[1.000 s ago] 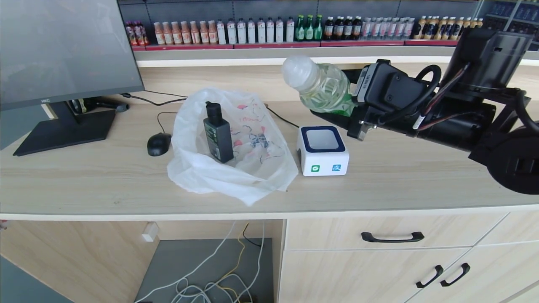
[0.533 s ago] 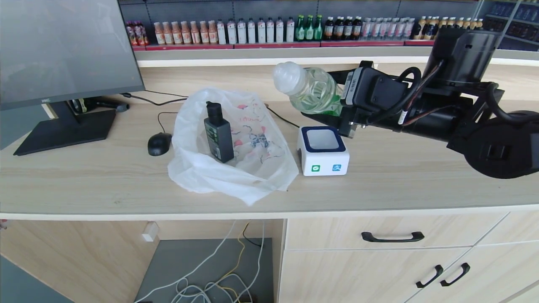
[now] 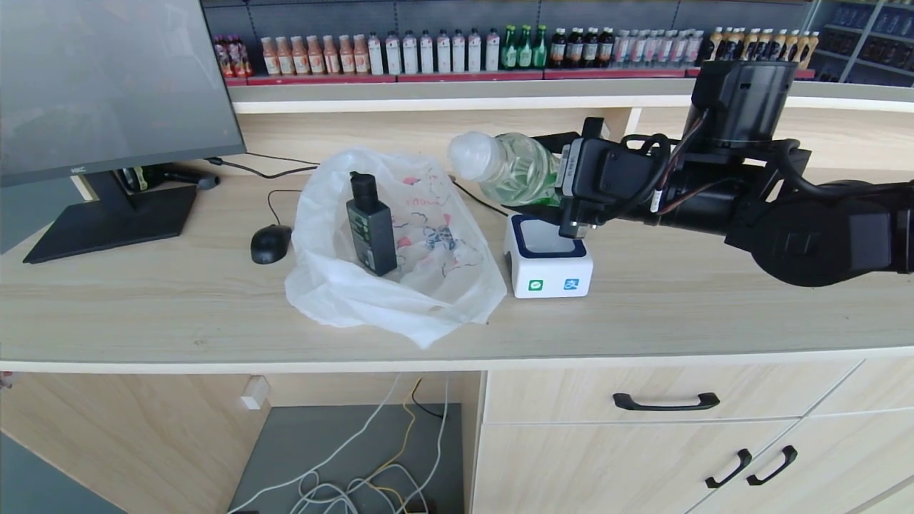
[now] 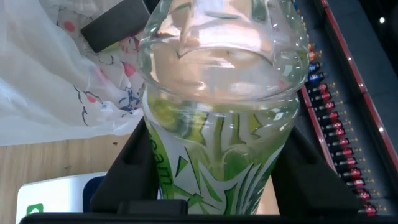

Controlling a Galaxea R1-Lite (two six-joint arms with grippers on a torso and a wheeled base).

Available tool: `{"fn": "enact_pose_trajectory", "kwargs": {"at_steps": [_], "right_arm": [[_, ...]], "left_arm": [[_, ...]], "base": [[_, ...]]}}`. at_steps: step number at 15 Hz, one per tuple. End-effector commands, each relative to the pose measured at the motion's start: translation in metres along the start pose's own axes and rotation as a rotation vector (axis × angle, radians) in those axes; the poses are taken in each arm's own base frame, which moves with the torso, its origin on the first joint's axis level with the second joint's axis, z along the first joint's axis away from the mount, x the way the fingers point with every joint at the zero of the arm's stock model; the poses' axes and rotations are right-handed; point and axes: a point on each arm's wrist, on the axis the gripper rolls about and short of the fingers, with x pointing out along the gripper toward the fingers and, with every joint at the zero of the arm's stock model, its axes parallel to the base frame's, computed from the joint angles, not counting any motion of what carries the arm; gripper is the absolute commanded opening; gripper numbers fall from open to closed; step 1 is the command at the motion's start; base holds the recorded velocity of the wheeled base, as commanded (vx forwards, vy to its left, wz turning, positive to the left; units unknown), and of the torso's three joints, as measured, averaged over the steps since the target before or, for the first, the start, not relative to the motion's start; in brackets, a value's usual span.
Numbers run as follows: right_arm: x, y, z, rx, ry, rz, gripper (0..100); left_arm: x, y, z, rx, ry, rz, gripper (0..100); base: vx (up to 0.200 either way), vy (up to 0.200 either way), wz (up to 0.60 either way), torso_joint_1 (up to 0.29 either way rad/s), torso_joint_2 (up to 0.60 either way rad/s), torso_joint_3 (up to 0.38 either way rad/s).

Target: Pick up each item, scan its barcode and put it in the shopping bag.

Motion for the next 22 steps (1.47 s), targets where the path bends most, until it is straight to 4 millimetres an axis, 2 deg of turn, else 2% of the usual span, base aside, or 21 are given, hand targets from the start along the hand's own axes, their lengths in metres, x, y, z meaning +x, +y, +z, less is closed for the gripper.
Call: {"fn": "enact_pose_trajectory", "kwargs": {"at_steps": [1,10,22], "right_arm": [[0.001,0.001,0.001,-0.003,-0.003,0.003,0],[0.004,0.011,0.005,0.001,-0.026,0.070,0],[0.005,0.012,0.003,0.003,-0.024,0.072,0]], "left_arm": [[0.000,0.000,0.000,0.000,0.000,-0.001,100],[0.000,0.000,0.000,0.000,0.000,0.001,100],[0.000,0.000,0.000,0.000,0.000,0.001,100]], "base": [[0.000,0.000,0.00,0.000,0.00,0.000],[0.000,0.000,0.00,0.000,0.00,0.000],[0.000,0.000,0.00,0.000,0.00,0.000]]}}
